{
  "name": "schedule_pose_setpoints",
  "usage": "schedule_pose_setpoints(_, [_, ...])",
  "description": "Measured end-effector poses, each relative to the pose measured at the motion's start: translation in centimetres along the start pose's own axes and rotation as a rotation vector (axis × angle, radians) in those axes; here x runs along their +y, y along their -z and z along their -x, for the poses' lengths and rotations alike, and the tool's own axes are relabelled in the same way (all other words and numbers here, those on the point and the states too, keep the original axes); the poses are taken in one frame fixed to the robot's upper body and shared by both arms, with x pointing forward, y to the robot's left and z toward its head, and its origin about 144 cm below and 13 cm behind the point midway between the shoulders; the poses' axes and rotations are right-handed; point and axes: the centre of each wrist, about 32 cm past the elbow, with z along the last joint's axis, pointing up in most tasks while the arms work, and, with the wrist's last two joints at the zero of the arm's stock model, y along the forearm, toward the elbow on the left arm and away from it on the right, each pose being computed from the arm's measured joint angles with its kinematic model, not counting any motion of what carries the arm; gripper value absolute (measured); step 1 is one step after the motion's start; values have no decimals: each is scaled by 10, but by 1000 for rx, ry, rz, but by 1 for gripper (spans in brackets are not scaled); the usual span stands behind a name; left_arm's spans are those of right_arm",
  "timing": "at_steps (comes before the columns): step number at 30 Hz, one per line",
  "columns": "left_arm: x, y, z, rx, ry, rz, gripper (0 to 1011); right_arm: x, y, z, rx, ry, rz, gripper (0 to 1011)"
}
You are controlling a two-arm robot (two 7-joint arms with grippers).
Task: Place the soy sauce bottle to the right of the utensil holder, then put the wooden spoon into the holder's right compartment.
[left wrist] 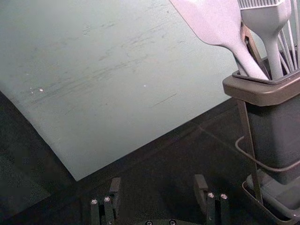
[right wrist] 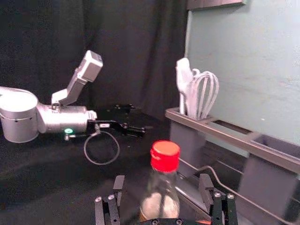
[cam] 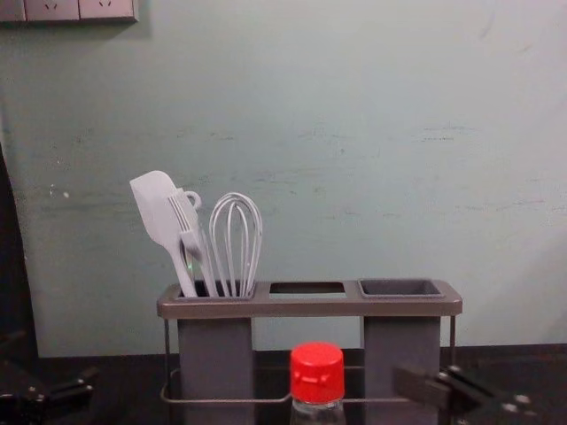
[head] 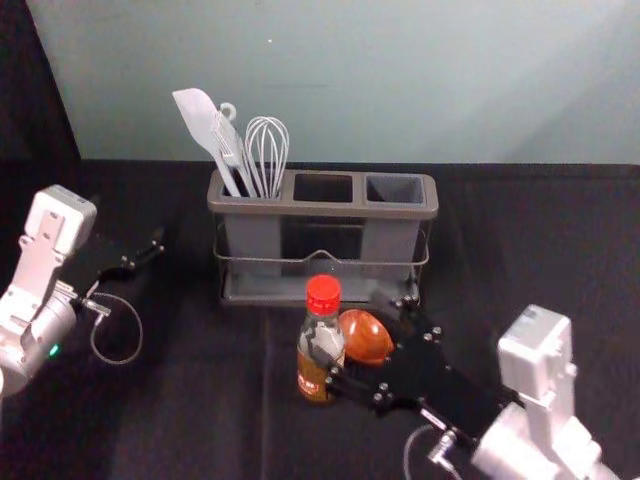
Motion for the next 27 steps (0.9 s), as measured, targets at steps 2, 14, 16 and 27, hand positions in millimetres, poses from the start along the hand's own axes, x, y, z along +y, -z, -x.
schedule_pose_setpoints(2, [0, 0, 0, 0, 0, 0, 1000, 9, -1, -1, 6, -9, -2, 1003])
schedule_pose_setpoints(14, [0, 0, 0, 0, 0, 0, 1000, 45, 1, -8, 56, 3, -4, 1003])
schedule_pose_setpoints(16, [0, 0, 0, 0, 0, 0, 1000, 48, 1, -7, 64, 2, -8, 1003])
schedule_pose_setpoints(27, [0, 0, 0, 0, 0, 0, 1000, 46, 3, -3, 67, 5, -19, 955])
